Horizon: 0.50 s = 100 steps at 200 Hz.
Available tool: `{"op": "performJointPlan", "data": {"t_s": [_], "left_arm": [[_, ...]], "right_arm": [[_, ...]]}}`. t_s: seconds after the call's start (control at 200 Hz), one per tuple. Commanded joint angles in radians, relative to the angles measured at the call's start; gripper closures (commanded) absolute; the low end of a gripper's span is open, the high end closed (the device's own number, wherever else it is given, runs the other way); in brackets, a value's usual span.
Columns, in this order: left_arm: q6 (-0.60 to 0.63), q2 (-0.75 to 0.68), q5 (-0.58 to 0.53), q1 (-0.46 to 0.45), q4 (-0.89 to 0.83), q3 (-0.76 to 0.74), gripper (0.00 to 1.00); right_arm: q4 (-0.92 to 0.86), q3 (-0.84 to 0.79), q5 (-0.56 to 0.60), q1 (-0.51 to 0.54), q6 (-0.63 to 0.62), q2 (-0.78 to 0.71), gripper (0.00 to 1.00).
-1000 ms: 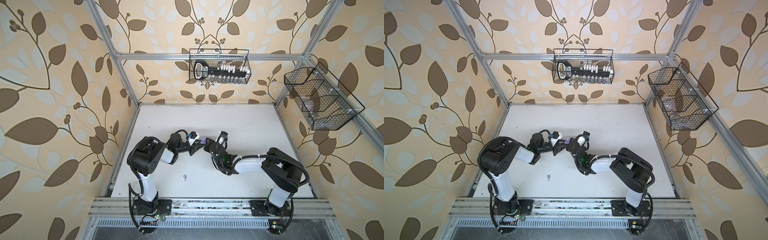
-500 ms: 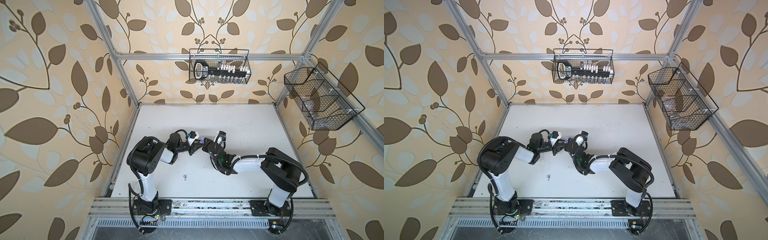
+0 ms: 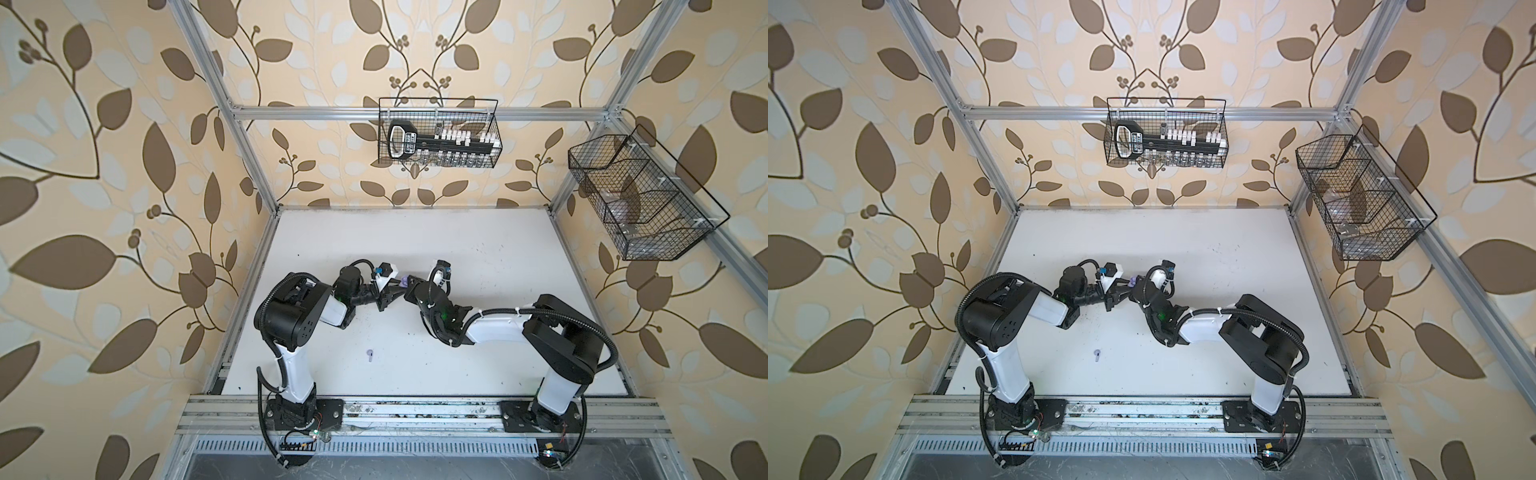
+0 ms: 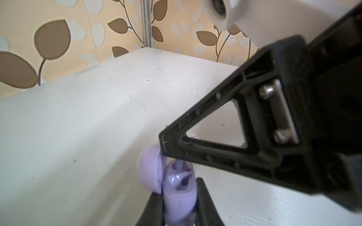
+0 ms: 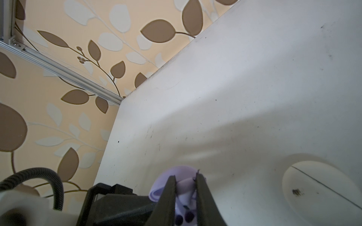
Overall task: Insert the wireless bluetooth earbuds into the charging case
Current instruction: 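Lower the earbud into the case slot held by the left gripper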
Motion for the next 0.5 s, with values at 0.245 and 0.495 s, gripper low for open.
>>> {"op": "performJointPlan", "data": {"t_s": [0.245,0.495], "left_arm": [[-0.005,-0.004,0.049,-0.006,0.089,0.011,0.98],[-0.007,-0.002,0.052,-0.005,0.106,0.006,0.98]], "right_arm": [[-0.019,0.0,-0.064,-0.013,0.019,-0.006,0.81],[-0.037,-0.01,-0.087,-0.03,0.014,-0.031,0.81]]}}
